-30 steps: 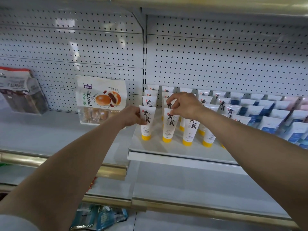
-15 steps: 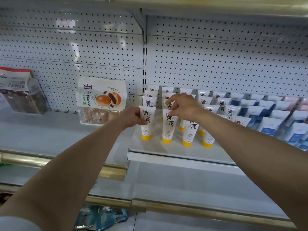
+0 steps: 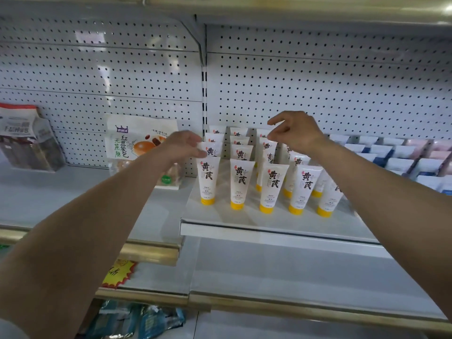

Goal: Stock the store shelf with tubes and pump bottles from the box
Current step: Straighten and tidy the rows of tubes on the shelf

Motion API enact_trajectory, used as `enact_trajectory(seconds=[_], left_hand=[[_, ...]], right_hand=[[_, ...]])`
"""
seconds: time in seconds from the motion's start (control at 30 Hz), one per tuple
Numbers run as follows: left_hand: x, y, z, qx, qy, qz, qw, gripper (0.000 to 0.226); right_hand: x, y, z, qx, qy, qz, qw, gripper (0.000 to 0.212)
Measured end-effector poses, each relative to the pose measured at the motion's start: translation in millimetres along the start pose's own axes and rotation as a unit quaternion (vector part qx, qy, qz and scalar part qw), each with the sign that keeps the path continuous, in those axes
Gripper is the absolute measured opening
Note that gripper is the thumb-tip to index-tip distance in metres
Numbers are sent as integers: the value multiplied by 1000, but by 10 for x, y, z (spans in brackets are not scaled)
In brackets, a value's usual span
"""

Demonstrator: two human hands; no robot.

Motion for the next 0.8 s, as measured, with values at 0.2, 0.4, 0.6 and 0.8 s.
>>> enact_trajectory(seconds=[0.2, 0.4, 0.6, 0.8], left_hand=[[153, 620, 206, 19, 31, 88, 995, 25], [421, 1067, 687, 136, 2, 114, 984, 10], [650, 1224, 976, 213, 0, 96, 972, 24], [768, 1225, 1078, 218, -22, 105, 970, 25]], right_hand=[[-55, 273, -247, 21, 22, 49, 998, 33], [33, 460, -196, 23, 17, 70, 997, 29], [183, 609, -87, 34, -11, 61, 997, 39], [361, 736, -46, 9, -30, 33, 999, 41]])
Point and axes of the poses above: each hand's wrist, its own x-axis towards the middle knuckle, its own z-axis out of the palm, y = z × x, the point moved 4 cm from there along x, towards the middle knuckle, and after that the axes turned 12 degrees about x, right-handed, at the moved point
